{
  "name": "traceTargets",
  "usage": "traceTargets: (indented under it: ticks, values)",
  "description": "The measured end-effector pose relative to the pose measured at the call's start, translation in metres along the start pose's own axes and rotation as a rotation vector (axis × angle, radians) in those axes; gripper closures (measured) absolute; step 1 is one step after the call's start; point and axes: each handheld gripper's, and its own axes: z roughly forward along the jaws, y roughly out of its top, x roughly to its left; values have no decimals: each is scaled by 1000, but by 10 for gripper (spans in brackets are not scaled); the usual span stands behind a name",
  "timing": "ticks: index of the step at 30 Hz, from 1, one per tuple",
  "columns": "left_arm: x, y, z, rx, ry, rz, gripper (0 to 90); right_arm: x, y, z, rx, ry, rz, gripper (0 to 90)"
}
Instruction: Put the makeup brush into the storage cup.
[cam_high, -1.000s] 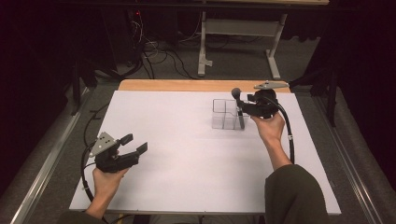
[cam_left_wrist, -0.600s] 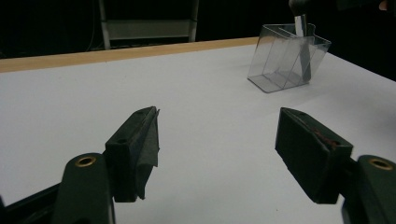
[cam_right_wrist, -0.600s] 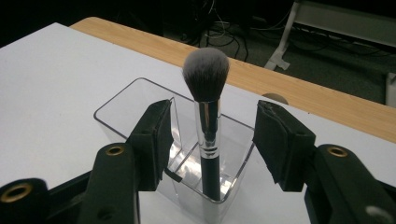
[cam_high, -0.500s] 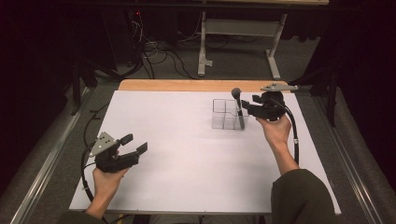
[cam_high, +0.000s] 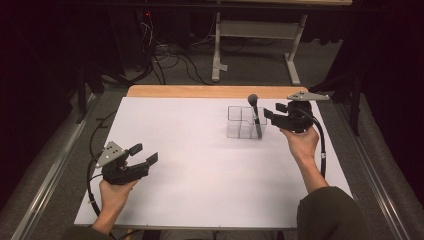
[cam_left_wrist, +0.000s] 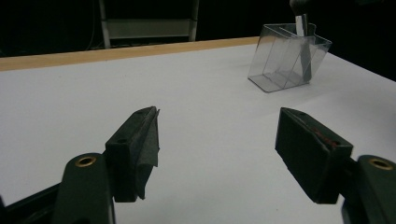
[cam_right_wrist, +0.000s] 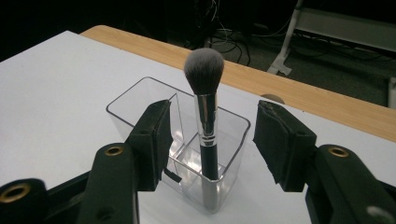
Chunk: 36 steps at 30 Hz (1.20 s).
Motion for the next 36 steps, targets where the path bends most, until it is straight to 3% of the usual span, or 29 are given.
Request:
traceTargets:
  ticks: [24, 36]
  values:
    - [0, 0, 0, 2, 2, 1, 304, -5, -14, -20, -11, 3, -14, 487]
    - [0, -1, 0, 1, 2, 2, 304, -8, -20, -32, -29, 3, 10, 485]
